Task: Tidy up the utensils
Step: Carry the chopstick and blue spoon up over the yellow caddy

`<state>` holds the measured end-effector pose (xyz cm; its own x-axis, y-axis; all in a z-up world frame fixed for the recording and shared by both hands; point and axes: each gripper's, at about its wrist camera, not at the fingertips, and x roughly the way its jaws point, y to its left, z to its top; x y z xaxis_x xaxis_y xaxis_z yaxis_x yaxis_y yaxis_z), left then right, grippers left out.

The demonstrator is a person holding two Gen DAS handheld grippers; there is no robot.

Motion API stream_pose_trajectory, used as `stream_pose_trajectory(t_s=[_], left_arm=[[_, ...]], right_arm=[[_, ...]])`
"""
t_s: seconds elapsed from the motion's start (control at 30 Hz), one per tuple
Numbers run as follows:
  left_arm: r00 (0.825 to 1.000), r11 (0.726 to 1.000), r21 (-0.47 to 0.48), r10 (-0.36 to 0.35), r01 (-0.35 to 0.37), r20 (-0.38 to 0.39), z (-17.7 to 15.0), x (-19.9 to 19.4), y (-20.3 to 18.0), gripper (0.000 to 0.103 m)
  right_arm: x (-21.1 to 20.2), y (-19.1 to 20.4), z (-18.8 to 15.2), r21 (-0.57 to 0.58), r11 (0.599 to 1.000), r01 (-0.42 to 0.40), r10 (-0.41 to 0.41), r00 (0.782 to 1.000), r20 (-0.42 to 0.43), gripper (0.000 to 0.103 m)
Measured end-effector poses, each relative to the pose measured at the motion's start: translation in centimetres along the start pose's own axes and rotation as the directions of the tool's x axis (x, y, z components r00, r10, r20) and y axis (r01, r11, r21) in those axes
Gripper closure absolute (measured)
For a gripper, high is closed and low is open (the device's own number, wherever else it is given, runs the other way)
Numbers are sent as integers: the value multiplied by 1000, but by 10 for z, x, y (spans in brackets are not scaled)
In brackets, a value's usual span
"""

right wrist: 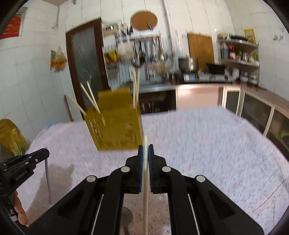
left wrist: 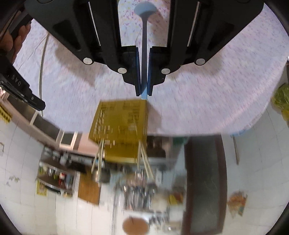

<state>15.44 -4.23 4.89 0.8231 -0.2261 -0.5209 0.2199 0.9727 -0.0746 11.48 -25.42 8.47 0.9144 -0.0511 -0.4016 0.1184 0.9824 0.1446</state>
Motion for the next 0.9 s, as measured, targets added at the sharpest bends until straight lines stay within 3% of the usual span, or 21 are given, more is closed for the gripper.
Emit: stream_pose_trajectory(t_s=[0.23,0.63,0.77,0.9], left_arm=[[994,1000,-10,20,-19,108,15,-26,2,97],[991,1000,11,10,-11,131,14,-29,3,97],[989,1000,13,-3,1,147,24,-33,1,97],[982,1000,22,-19,15,188,54,-37,-2,97]], right_arm=[[-21,11,13,-39,999,0,6,988,155,97],[-27,13,16,-50,999,-12,22,978,208,97],[-30,16,31,-60,998,-13,27,969,245,97],[-30,21,67,-61,998,-33,50,951,305,97]])
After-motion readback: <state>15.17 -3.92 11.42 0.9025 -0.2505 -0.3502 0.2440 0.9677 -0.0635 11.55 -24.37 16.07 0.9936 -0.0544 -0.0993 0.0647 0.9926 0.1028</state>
